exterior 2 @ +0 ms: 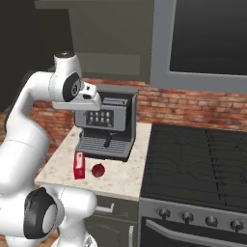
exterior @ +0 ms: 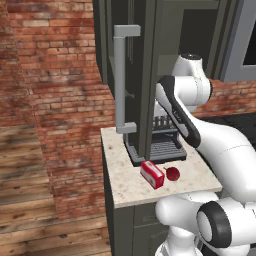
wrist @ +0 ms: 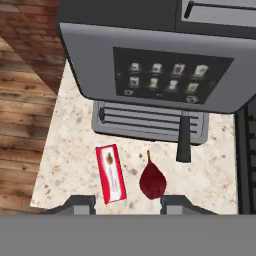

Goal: Pick the pear, boxed food from the counter and place them in the cabinet. Then close the cabinet.

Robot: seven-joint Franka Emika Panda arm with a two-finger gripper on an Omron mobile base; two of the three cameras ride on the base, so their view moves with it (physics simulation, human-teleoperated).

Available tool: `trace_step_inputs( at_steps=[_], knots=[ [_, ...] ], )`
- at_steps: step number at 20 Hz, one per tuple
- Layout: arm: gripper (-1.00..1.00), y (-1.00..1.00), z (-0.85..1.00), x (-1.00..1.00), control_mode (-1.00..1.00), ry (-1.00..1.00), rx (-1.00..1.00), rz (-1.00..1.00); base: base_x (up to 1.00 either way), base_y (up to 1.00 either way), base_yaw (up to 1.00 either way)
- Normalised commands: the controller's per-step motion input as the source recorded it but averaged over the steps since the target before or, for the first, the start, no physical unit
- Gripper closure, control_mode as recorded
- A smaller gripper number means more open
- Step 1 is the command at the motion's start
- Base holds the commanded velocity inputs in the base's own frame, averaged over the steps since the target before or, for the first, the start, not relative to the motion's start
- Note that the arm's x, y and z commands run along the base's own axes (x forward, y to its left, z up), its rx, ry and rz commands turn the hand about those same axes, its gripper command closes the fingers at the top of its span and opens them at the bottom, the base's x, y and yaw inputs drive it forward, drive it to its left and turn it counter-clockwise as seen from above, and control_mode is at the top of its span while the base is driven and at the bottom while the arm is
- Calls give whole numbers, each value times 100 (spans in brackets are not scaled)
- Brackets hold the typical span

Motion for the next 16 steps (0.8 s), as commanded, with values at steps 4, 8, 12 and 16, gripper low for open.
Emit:
trace_step_inputs(
  at_steps=[4, 8, 12, 16],
  knots=[
    [-100, 0, -21, -12, -100, 0, 0, 0, 0, 0, 0],
    [-100, 4, -63, -38, -100, -4, -1, 14, 0, 0, 0],
    [-100, 3, -72, -66, -100, 0, 0, 21, 0, 0, 0],
    [-100, 1, -66, -54, -100, 0, 0, 16, 0, 0, 0]
  ],
)
